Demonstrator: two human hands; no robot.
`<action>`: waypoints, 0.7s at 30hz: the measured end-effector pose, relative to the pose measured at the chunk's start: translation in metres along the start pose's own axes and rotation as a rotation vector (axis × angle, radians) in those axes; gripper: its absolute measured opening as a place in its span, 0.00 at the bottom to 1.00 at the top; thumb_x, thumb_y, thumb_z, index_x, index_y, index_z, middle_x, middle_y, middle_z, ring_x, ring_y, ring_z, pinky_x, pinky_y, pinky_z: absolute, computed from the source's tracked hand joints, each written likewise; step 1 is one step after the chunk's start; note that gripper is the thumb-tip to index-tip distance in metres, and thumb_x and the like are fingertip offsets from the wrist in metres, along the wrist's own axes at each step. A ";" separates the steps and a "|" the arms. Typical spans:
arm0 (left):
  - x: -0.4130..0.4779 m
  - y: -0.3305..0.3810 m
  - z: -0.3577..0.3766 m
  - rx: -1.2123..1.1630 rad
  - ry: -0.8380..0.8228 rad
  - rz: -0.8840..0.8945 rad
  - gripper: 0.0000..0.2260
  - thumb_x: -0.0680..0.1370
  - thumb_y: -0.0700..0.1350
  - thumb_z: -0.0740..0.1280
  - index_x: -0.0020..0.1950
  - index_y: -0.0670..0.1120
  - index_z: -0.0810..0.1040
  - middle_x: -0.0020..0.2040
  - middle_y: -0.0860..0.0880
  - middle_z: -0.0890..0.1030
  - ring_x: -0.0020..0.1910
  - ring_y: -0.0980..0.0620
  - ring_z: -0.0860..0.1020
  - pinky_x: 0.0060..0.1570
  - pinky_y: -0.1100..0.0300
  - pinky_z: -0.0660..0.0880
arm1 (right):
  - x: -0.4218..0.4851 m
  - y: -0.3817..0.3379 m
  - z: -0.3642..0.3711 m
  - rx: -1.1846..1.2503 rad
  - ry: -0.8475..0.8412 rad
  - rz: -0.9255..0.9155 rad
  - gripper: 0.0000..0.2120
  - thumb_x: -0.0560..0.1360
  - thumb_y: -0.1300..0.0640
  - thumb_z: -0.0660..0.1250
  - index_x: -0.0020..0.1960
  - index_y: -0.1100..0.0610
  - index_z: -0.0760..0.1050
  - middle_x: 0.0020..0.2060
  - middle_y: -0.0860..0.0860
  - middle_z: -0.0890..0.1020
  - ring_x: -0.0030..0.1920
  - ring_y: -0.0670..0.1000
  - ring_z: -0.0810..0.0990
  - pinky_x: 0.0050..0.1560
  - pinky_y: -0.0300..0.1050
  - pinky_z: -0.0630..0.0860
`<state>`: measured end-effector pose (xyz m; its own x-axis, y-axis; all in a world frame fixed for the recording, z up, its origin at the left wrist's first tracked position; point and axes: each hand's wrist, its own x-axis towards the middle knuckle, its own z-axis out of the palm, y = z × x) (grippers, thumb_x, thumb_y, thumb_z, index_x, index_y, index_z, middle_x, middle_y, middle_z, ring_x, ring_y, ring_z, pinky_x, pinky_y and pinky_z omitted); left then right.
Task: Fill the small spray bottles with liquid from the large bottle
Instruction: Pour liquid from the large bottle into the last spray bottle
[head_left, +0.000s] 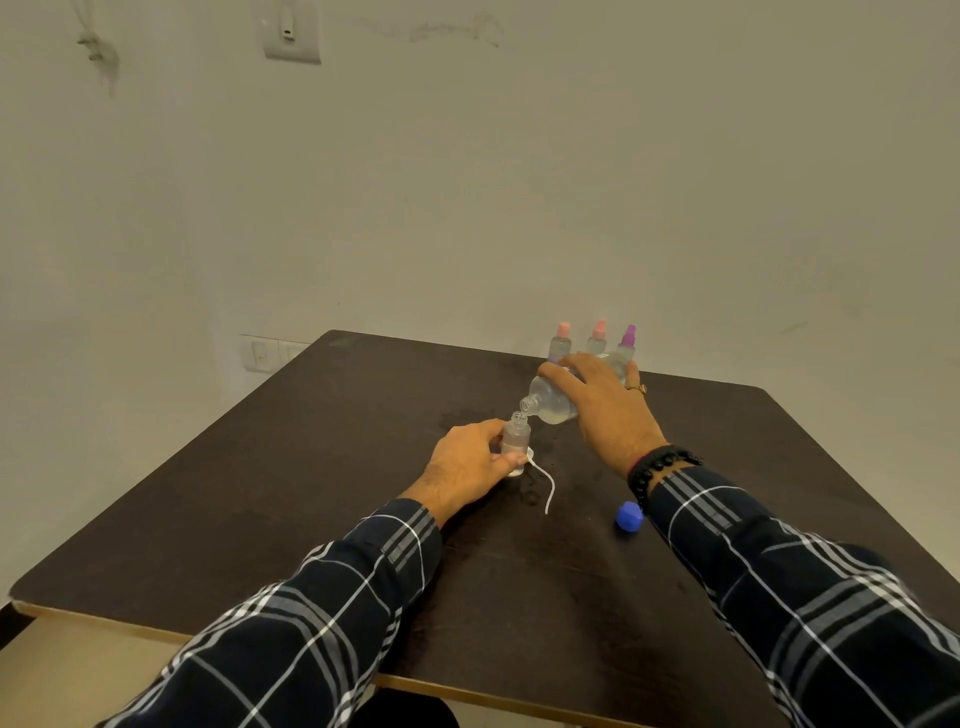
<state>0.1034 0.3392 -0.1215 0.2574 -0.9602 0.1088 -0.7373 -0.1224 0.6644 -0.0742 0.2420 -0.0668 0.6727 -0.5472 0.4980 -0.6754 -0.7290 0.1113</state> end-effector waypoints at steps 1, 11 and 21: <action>0.000 0.000 0.000 -0.005 0.001 0.000 0.21 0.76 0.58 0.70 0.67 0.55 0.76 0.58 0.55 0.82 0.51 0.58 0.80 0.57 0.56 0.75 | 0.000 0.000 0.000 0.001 -0.003 0.003 0.37 0.73 0.68 0.70 0.75 0.44 0.64 0.71 0.52 0.68 0.74 0.55 0.64 0.72 0.76 0.51; -0.003 0.002 -0.001 -0.017 -0.003 0.008 0.21 0.77 0.58 0.70 0.69 0.54 0.75 0.60 0.55 0.81 0.52 0.58 0.80 0.58 0.57 0.75 | -0.002 0.000 0.005 0.044 -0.059 0.061 0.35 0.76 0.64 0.69 0.75 0.42 0.61 0.72 0.49 0.67 0.75 0.54 0.63 0.71 0.75 0.56; -0.002 0.002 -0.001 -0.015 -0.001 0.001 0.21 0.77 0.58 0.70 0.67 0.53 0.75 0.59 0.54 0.81 0.54 0.56 0.79 0.58 0.56 0.75 | -0.005 -0.003 0.006 0.163 -0.079 0.120 0.32 0.76 0.63 0.69 0.72 0.41 0.62 0.70 0.46 0.70 0.72 0.53 0.66 0.70 0.72 0.61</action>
<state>0.1020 0.3415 -0.1198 0.2562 -0.9605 0.1090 -0.7281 -0.1176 0.6753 -0.0735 0.2449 -0.0744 0.6164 -0.6599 0.4296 -0.6986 -0.7101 -0.0884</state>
